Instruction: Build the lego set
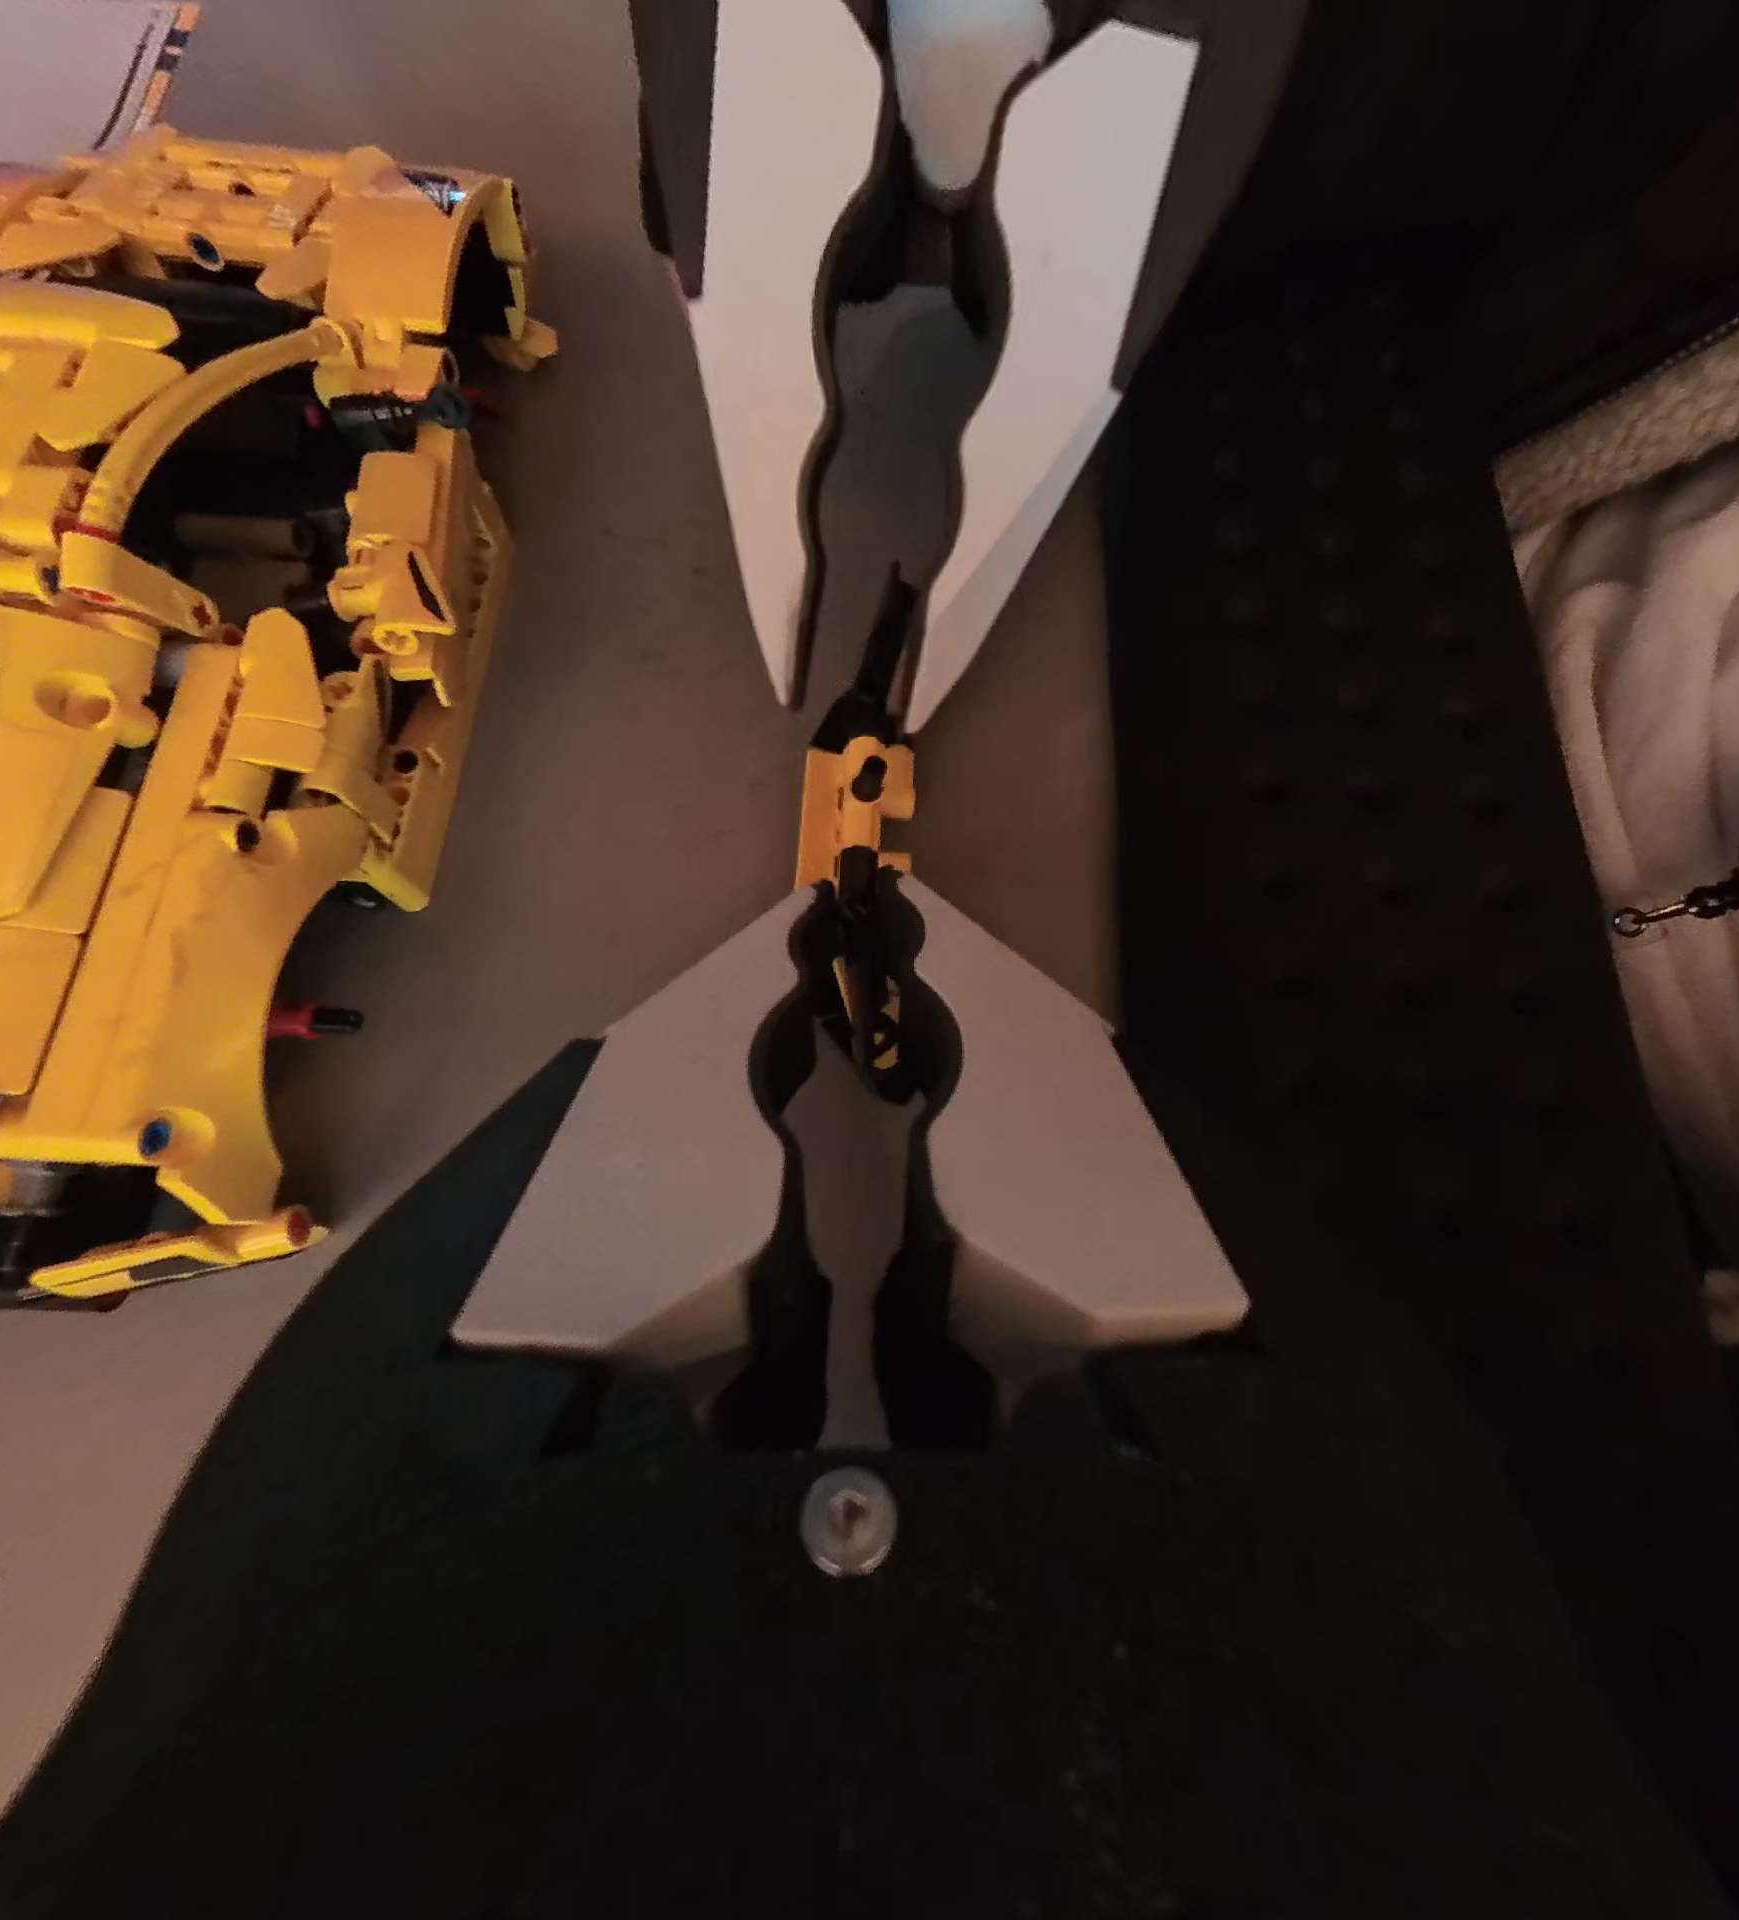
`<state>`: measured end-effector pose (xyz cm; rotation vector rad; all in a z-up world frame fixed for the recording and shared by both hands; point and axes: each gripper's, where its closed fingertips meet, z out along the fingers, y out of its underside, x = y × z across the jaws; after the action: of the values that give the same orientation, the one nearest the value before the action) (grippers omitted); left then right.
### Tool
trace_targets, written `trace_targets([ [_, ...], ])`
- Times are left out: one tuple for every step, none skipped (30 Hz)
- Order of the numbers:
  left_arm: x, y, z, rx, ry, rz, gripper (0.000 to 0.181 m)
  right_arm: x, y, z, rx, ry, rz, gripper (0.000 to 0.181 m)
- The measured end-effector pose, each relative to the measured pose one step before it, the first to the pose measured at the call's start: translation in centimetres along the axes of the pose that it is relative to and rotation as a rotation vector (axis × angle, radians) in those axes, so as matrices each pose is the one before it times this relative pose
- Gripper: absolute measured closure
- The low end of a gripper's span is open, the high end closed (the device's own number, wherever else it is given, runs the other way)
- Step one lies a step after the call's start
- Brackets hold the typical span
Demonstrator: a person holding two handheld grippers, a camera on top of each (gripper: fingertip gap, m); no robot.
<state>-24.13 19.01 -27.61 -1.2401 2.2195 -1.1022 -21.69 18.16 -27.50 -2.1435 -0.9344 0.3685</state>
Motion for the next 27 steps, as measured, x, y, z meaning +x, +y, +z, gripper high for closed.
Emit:
trace_targets([
  [-0.065,-0.042,0.036,-0.0083,-0.0046,-0.0085,0.174,0.016,-0.242,-0.136,0.0074,0.0119,-0.0089,0.157],
  [-0.069,-0.022,0.038,-0.0037,-0.0021,-0.0096,0.173,0.016,-0.149,-0.060,0.0042,0.0205,-0.0213,0.153],
  [-0.068,0.023,0.022,0.0014,0.0007,-0.0096,0.173,-0.110,0.166,0.092,-0.0155,0.0209,-0.0360,0.151],
  [-0.012,0.038,0.004,0.0042,0.0052,-0.0100,0.173,-0.265,0.360,0.257,-0.0298,0.0160,-0.0395,0.148],
  [0.050,0.043,-0.011,0.0029,0.0103,-0.0106,0.173,-0.117,0.317,0.305,-0.0304,0.0265,-0.0352,0.147],
  [0.069,0.038,-0.016,-0.0006,0.0127,-0.0159,0.174,0.016,0.188,0.281,-0.0204,0.0315,-0.0357,0.146],
  [-0.072,-0.011,-0.023,-0.0030,0.0091,-0.0292,0.174,0.032,0.072,0.161,-0.0130,0.0267,-0.0361,0.145],
  [-0.336,-0.043,-0.022,-0.0054,0.0006,-0.0437,0.174,0.241,-0.075,0.008,-0.0139,0.0334,-0.0354,0.145],
  [-0.377,-0.035,-0.030,-0.0051,0.0036,-0.0491,0.174,0.226,-0.314,-0.134,-0.0029,0.0293,-0.0280,0.145],
  [0.018,0.003,-0.002,-0.0034,0.0304,-0.0460,0.174,-0.008,-0.455,-0.135,0.0090,0.0125,-0.0285,0.144],
  [0.157,0.017,-0.002,-0.0020,0.0372,-0.0337,0.174,0.080,-0.245,0.009,-0.0015,0.0186,-0.0374,0.141],
  [-0.135,-0.003,-0.027,0.0018,0.0137,-0.0143,0.174,0.147,0.154,0.220,-0.0239,0.0238,-0.0477,0.139],
  [-0.110,0.015,-0.065,0.0016,0.0098,-0.0067,0.174,0.093,0.346,0.394,-0.0280,0.0192,-0.0486,0.138],
  [0.063,0.061,-0.031,-0.0033,0.0178,-0.0072,0.174,-0.031,0.359,0.444,-0.0246,0.0065,-0.0410,0.138],
  [-0.063,-0.018,-0.010,0.0002,0.0075,-0.0101,0.174,0.017,0.167,0.339,-0.0141,0.0025,-0.0267,0.145],
  [-0.132,-0.066,-0.020,0.0016,0.0018,-0.0151,0.174,0.010,-0.086,0.159,-0.0010,-0.0010,-0.0203,0.148],
  [0.027,0.008,0.012,-0.0013,0.0089,-0.0128,0.174,0.174,0.054,0.144,-0.0147,0.0083,-0.0219,0.152],
  [0.074,0.044,0.024,-0.0006,0.0100,-0.0109,0.174,-0.024,-0.012,0.044,-0.0059,-0.0036,-0.0250,0.153],
  [0.025,0.028,-0.008,-0.0005,0.0097,-0.0138,0.174,-0.008,0.021,0.012,-0.0038,-0.0126,-0.0105,0.153],
  [0.004,0.031,-0.020,-0.0008,0.0067,-0.0053,0.174,-0.061,0.012,0.035,-0.0026,-0.0279,0.0135,0.154],
  [-0.098,-0.057,-0.084,0.0059,-0.0037,0.0112,0.173,-0.161,-0.009,-0.010,0.0029,-0.0472,0.0319,0.154],
  [-0.067,-0.183,-0.193,0.0172,-0.0073,0.0184,0.172,-0.118,0.024,-0.017,0.0082,-0.0466,0.0372,0.154],
  [0.092,-0.287,-0.324,0.0265,-0.0033,0.0224,0.165,0.133,0.120,-0.025,0.0074,-0.0237,0.0220,0.154],
  [0.211,-0.373,-0.479,0.0347,-0.0019,0.0236,0.154,0.247,0.245,-0.020,0.0057,-0.0104,0.0167,0.154],
  [0.150,-0.383,-0.611,0.0399,-0.0079,0.0199,0.150,0.141,0.188,-0.056,0.0097,-0.0198,0.0252,0.154],
  [0.045,-0.336,-0.671,0.0386,-0.0143,0.0154,0.147,0.007,-0.020,-0.165,0.0263,-0.0344,0.0418,0.154],
  [-0.007,-0.311,-0.665,0.0382,-0.0165,0.0073,0.143,0.069,-0.295,-0.296,0.0456,-0.0344,0.0554,0.154],
])
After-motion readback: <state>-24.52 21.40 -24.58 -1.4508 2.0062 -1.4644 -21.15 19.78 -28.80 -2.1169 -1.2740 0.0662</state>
